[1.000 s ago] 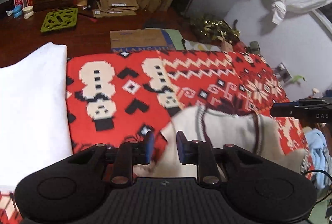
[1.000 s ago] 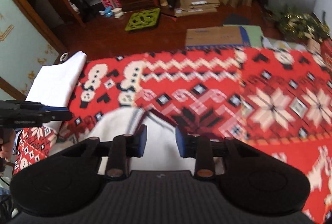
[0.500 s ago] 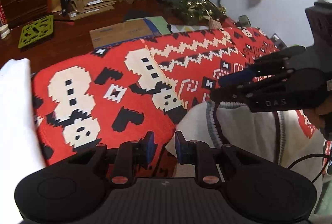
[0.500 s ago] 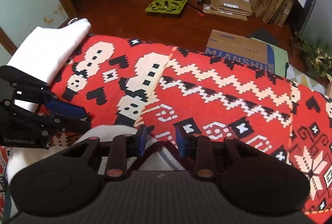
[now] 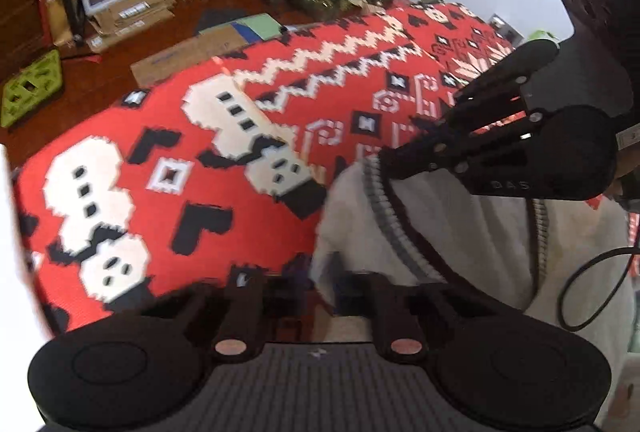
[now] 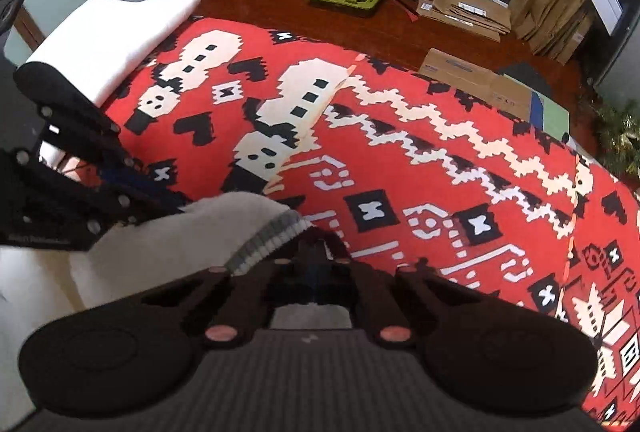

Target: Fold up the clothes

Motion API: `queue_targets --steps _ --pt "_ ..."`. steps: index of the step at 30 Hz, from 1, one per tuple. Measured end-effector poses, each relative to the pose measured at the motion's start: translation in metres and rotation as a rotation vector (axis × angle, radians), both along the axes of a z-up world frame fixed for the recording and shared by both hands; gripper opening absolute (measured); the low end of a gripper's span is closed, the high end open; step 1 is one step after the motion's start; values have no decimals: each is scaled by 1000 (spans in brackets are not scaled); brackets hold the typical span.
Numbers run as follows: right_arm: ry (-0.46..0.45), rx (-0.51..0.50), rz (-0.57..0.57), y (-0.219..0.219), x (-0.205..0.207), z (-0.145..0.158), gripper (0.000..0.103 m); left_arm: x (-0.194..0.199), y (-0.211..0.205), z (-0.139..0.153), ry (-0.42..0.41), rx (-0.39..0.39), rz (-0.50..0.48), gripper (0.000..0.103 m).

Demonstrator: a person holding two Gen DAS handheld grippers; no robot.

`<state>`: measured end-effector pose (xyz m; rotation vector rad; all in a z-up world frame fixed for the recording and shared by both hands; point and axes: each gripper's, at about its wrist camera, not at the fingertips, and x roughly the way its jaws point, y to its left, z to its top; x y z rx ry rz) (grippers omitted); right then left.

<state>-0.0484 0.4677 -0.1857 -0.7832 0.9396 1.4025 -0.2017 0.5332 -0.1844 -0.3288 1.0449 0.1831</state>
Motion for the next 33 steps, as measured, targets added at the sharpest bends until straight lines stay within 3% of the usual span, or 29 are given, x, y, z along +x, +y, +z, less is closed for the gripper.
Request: queue_targets --steps 6,9,13,14,15,16,22,24,26,27,33 --pt "30 73 -62 11 5 17 0 -5 7 20 -7 122 50 4" --pt "64 108 -97 27 12 29 0 -10 27 33 -17 136 108 3" --pt "97 135 -109 44 21 39 0 -10 40 39 -8 148 99 3" --pt "120 130 -110 43 23 39 4 -10 40 39 -10 147 93 3" --pt "144 122 -108 42 24 38 18 -10 40 39 -12 145 87 3" --pt "158 101 -108 40 25 35 25 -9 39 39 -15 143 82 3" --pt "119 -13 -64 33 18 4 27 -11 32 26 2 116 46 3" --pt "82 -9 -38 29 12 -3 28 -11 28 21 17 120 33 3" --pt "49 8 -9 27 5 -4 24 -11 27 16 24 113 37 4" --pt "34 5 7 27 1 -4 3 -11 27 15 24 110 42 4" --pt "-28 45 8 21 -12 9 0 -15 32 26 -16 120 101 3"
